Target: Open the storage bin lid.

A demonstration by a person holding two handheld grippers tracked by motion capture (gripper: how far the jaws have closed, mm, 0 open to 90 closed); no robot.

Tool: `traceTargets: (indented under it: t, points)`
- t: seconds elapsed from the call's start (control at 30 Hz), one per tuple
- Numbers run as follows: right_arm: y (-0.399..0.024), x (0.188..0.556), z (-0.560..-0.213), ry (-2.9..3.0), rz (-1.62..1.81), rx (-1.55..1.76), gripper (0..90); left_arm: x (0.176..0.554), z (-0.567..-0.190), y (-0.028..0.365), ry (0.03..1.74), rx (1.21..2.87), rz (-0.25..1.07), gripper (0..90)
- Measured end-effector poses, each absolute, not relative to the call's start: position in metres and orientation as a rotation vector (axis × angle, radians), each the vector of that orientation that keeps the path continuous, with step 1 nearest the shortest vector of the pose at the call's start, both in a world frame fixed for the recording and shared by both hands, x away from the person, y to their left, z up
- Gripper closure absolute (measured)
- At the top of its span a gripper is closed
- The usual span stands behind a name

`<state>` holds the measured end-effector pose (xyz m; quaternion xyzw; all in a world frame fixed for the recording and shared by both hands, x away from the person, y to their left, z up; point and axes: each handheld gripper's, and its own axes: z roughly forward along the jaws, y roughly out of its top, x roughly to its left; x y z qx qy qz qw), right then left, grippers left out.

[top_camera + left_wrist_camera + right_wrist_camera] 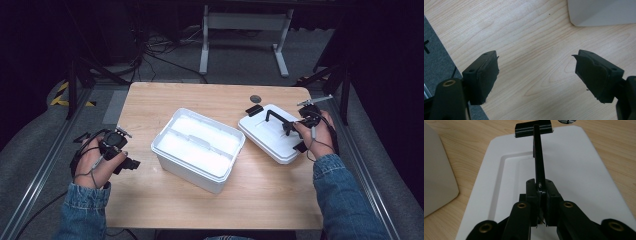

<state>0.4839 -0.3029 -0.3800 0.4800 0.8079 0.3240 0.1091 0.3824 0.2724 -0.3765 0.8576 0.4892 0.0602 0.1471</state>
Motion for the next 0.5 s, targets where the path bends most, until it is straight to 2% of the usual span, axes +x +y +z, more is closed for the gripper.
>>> traceTargets:
  t: [0.5]
  points:
    - [-0.308, 0.482, -0.400, 2.394, 0.941, 1.442, 85.1, 0.383, -0.377, 0.272, 1.408, 2.473, 0.173, 19.5]
